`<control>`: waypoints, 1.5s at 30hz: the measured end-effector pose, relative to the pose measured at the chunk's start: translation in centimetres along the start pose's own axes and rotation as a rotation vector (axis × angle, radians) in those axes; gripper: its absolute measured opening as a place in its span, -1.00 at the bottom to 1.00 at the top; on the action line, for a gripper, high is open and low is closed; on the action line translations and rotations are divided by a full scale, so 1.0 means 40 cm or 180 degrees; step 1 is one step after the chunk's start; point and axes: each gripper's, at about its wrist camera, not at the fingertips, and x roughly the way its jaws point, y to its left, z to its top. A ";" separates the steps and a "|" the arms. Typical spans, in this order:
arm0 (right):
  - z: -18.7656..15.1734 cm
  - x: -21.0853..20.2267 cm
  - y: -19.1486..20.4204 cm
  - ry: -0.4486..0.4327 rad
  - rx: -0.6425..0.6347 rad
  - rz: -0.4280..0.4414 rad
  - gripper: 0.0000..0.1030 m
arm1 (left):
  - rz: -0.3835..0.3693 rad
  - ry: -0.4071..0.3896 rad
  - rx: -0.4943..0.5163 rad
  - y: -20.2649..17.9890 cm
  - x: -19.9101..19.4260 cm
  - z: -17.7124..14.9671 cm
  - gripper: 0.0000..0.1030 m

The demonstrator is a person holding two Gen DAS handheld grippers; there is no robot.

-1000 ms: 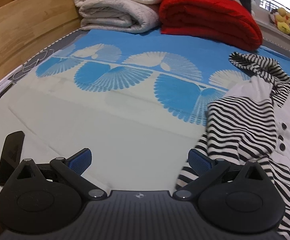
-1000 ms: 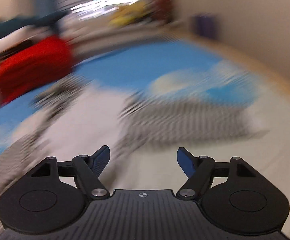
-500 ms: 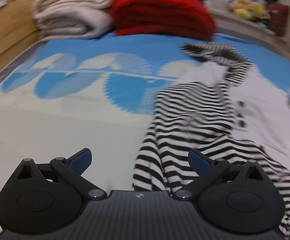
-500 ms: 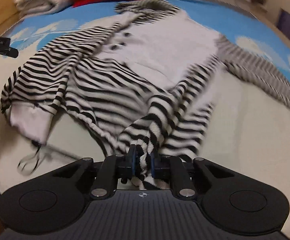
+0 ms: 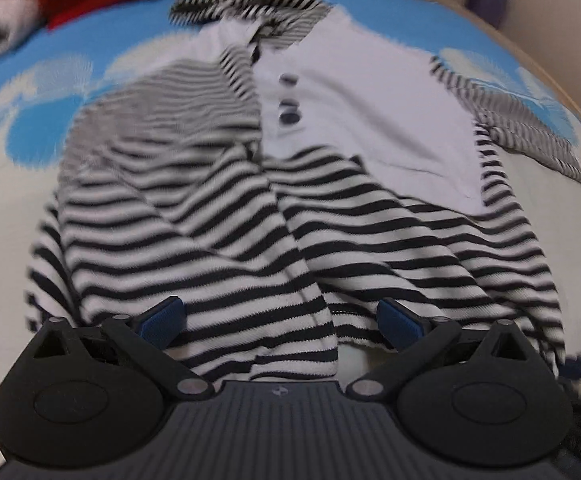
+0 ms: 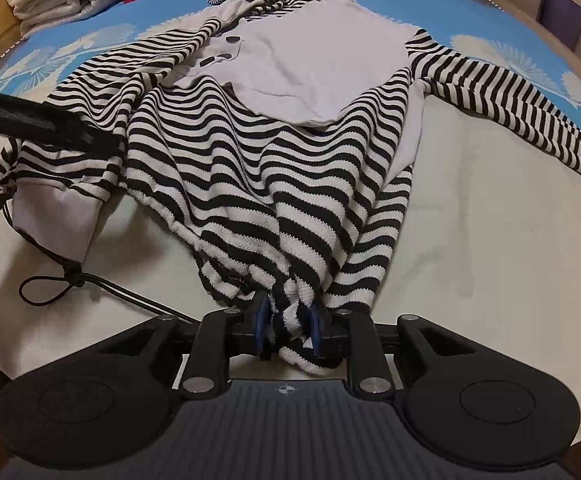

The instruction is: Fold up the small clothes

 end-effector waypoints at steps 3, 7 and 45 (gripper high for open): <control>-0.014 -0.017 -0.014 -0.0007 -0.0011 0.0033 -0.55 | -0.0036 0.0095 -0.0258 0.034 0.021 0.003 -0.30; -0.018 -0.021 -0.024 -0.0009 0.0019 0.0074 -0.55 | -0.0299 -0.0026 -0.0629 0.083 -0.053 0.037 -0.92; 0.012 -0.044 -0.155 -0.0245 0.1224 0.0175 0.07 | 0.0335 -0.0022 -0.0728 0.274 -0.074 0.107 0.88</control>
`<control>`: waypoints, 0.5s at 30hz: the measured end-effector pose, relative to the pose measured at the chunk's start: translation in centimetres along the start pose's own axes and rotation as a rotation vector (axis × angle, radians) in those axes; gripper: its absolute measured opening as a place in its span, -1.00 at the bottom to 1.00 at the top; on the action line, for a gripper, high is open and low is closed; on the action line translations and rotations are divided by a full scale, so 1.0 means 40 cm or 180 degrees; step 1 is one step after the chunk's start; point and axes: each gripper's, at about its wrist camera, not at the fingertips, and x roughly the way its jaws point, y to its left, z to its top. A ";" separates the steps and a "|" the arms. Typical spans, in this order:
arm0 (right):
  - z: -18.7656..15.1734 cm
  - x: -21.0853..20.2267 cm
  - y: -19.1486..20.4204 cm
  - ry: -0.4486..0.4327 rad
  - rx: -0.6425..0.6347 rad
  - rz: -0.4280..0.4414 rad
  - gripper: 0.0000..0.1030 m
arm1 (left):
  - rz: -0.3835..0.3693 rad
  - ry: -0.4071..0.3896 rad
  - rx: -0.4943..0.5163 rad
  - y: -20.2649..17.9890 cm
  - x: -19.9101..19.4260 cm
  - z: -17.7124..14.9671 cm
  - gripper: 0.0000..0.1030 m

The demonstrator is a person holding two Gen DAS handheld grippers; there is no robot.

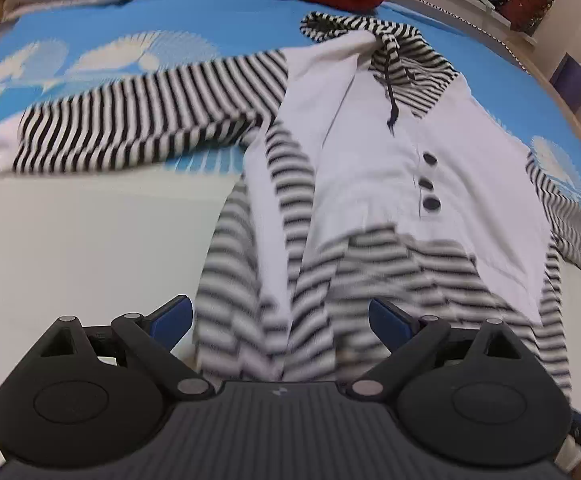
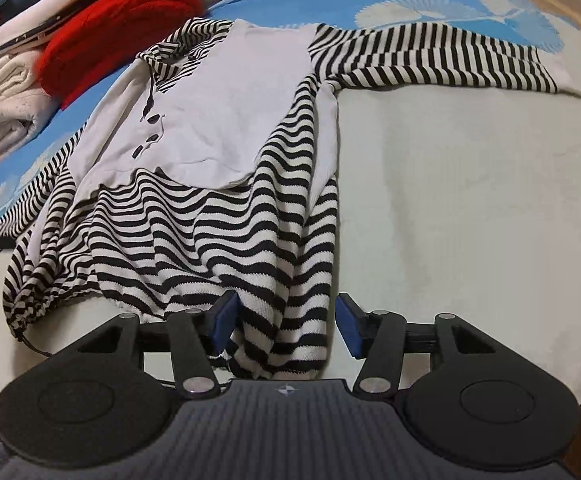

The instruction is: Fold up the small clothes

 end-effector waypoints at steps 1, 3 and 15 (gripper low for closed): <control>0.000 0.004 0.007 0.0001 -0.0015 -0.0004 0.07 | 0.0026 -0.0049 0.0003 -0.012 0.013 0.014 0.80; 0.000 0.012 0.016 0.0015 -0.0040 0.0001 0.07 | 0.0018 -0.0082 0.0040 -0.024 0.044 0.037 0.53; 0.025 0.091 0.014 0.0214 0.0128 -0.0157 0.27 | -0.0019 -0.0449 -0.0316 0.101 0.058 0.144 -1.00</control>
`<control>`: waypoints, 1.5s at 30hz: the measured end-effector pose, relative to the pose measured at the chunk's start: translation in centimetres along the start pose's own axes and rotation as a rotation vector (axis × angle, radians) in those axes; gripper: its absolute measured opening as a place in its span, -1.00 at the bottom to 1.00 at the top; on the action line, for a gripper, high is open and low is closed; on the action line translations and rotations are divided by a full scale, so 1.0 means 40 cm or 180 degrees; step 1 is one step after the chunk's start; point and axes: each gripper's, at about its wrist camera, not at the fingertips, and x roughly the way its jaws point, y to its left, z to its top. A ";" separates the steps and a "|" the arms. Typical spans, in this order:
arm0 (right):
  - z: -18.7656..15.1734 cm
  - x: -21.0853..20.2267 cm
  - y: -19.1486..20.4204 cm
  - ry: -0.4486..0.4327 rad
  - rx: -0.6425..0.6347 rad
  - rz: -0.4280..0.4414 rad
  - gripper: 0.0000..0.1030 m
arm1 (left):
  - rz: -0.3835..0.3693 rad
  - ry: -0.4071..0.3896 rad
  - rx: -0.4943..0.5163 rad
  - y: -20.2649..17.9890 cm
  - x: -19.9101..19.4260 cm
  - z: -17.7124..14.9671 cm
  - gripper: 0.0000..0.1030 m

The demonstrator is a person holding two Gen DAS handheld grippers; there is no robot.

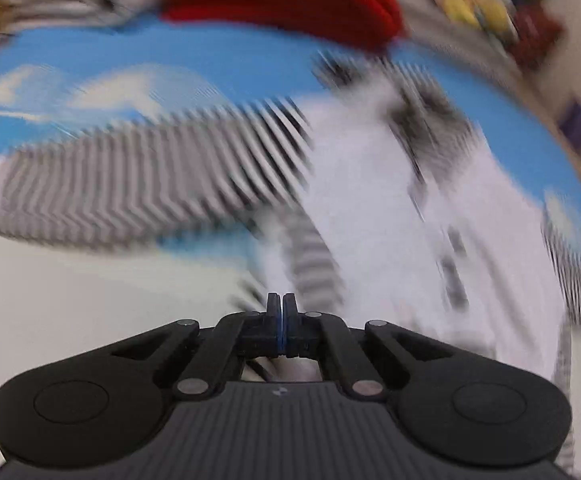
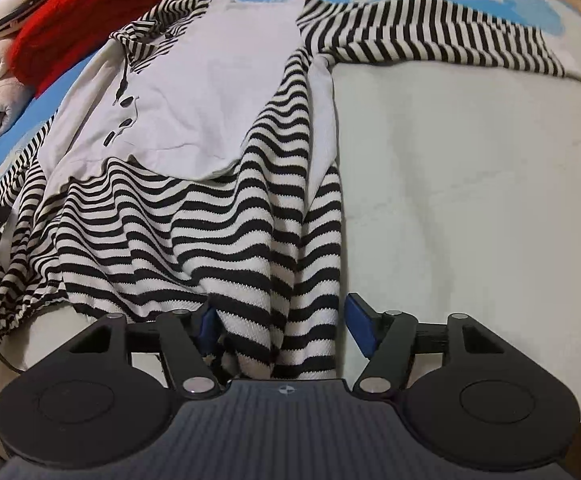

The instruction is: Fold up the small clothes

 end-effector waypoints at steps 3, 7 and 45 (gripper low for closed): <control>0.005 -0.011 -0.006 -0.0081 0.0027 0.0003 0.27 | -0.0045 -0.0155 -0.0364 0.118 -0.043 0.050 -1.00; 0.009 -0.006 -0.003 -0.0064 0.0010 0.0006 0.27 | -0.0630 0.0001 -0.0217 0.113 -0.050 0.032 -0.51; 0.013 0.003 -0.034 -0.0058 0.0449 0.0224 0.51 | 0.0047 0.0557 -0.0542 0.240 0.043 0.022 -0.82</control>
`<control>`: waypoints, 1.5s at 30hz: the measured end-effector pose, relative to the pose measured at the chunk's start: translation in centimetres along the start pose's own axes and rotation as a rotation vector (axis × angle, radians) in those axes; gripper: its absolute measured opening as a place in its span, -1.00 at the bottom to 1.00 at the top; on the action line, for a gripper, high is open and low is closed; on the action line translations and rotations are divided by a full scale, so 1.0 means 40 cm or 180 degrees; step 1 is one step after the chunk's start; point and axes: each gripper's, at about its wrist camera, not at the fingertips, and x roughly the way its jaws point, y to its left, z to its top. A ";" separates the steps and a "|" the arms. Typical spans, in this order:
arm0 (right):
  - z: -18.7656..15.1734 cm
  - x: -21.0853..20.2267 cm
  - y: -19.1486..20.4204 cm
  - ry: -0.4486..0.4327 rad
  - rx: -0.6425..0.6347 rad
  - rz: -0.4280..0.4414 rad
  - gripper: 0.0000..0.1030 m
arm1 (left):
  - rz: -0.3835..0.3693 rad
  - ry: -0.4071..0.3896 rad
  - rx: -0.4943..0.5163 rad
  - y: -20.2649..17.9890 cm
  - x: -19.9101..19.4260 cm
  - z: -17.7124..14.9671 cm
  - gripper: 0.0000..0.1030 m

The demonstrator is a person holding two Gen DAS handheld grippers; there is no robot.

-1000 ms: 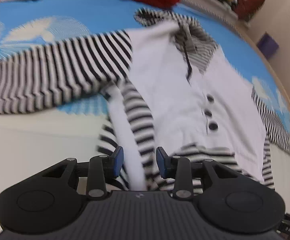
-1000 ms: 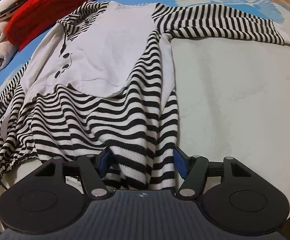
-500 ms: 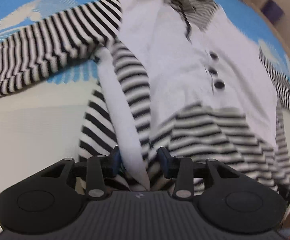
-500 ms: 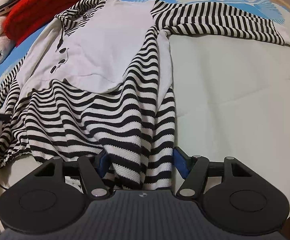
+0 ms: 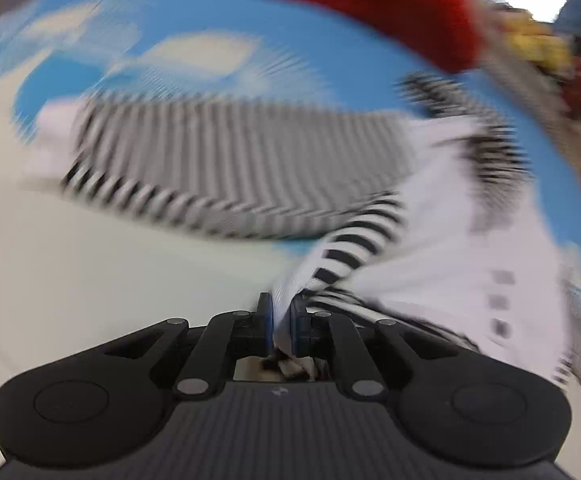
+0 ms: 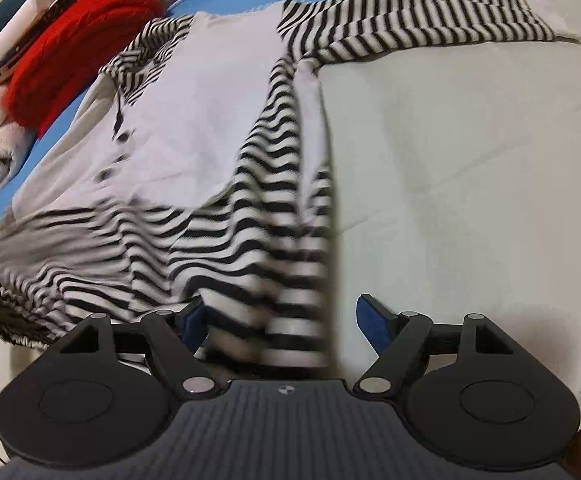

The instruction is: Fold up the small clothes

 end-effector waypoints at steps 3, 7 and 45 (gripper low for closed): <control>0.005 -0.019 -0.016 -0.0142 0.0174 0.0046 0.51 | -0.0254 0.0231 -0.0109 0.021 0.034 -0.005 -0.75; 0.011 -0.052 -0.017 -0.0369 0.0185 0.0188 0.51 | -0.0338 0.0070 0.0296 -0.034 -0.022 -0.028 0.29; -0.055 -0.181 -0.062 -0.0195 -0.0762 -0.0280 0.18 | -0.0818 0.0110 0.0463 -0.017 -0.228 -0.426 0.87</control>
